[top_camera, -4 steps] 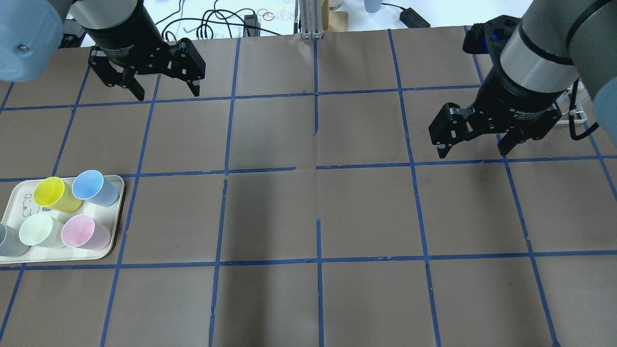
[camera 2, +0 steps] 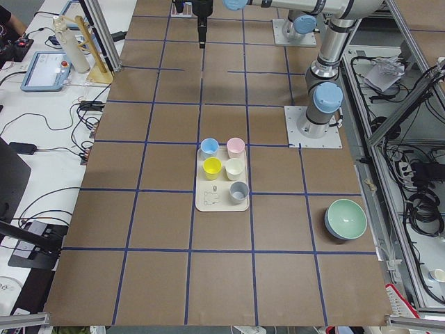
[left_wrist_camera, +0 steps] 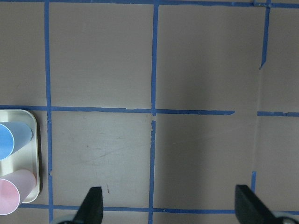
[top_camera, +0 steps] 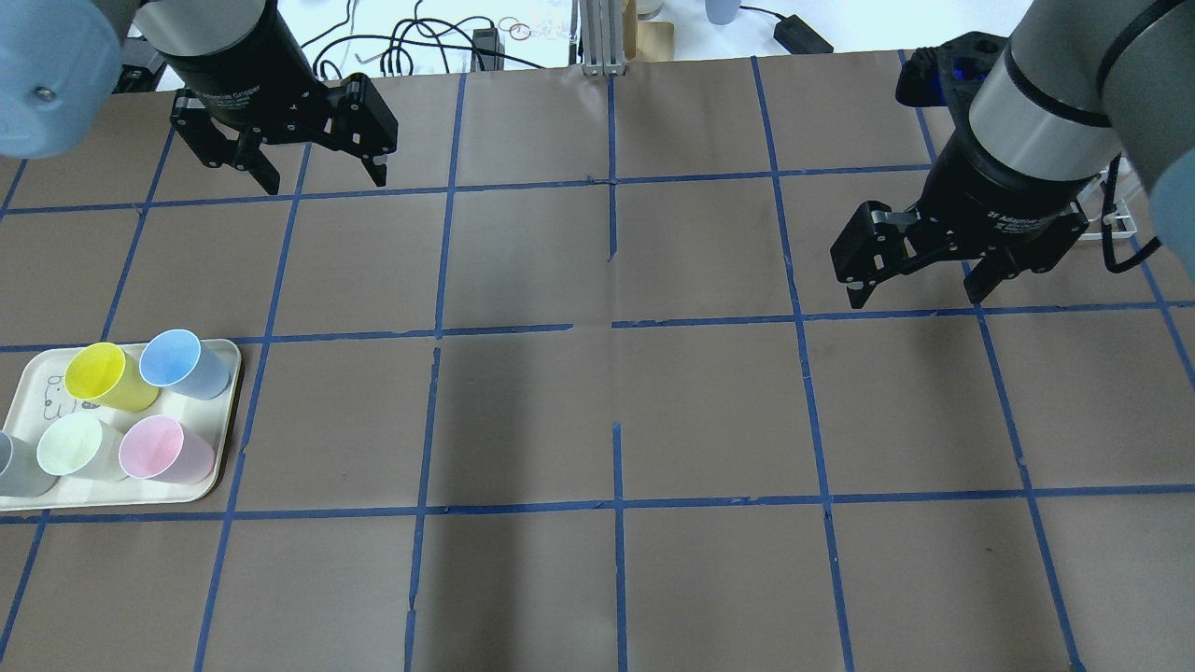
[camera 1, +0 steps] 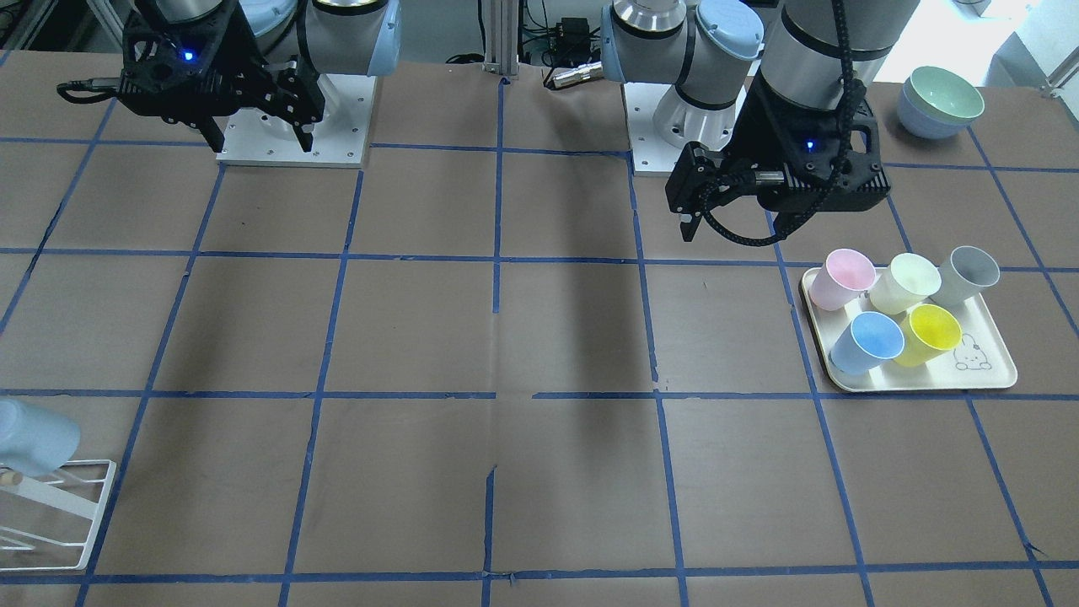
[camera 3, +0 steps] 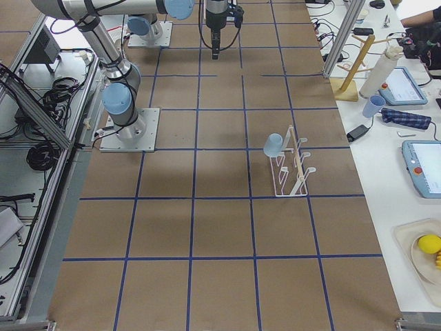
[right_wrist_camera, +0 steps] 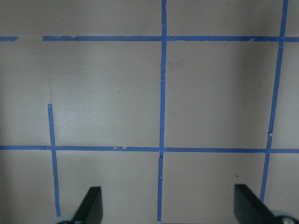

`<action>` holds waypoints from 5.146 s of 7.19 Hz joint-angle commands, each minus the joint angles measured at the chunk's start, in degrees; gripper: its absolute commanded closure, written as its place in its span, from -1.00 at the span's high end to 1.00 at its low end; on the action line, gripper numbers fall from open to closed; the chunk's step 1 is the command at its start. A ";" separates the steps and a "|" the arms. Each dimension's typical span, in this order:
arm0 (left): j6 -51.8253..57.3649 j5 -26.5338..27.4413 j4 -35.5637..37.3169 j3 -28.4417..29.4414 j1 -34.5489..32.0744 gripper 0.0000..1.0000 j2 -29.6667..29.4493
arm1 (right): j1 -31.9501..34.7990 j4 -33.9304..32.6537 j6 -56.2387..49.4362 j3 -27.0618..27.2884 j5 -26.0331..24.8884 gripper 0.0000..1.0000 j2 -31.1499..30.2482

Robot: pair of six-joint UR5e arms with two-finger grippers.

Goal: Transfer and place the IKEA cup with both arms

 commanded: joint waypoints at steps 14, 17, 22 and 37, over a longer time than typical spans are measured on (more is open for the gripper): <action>0.00 0.08 0.18 0.00 0.00 1.00 0.02 | -12.44 -3.08 -8.80 -0.72 -1.24 1.00 1.84; 0.00 0.16 0.18 0.00 0.00 1.00 0.19 | -20.17 -10.01 -23.58 -0.98 -0.63 1.00 7.09; 0.00 0.16 0.09 -0.09 0.00 1.00 0.28 | -22.30 -27.07 -33.98 -1.24 -0.63 1.00 18.17; 0.00 -0.27 0.18 -0.09 0.00 1.00 0.11 | -25.64 -41.95 -45.86 -2.47 1.66 1.00 31.38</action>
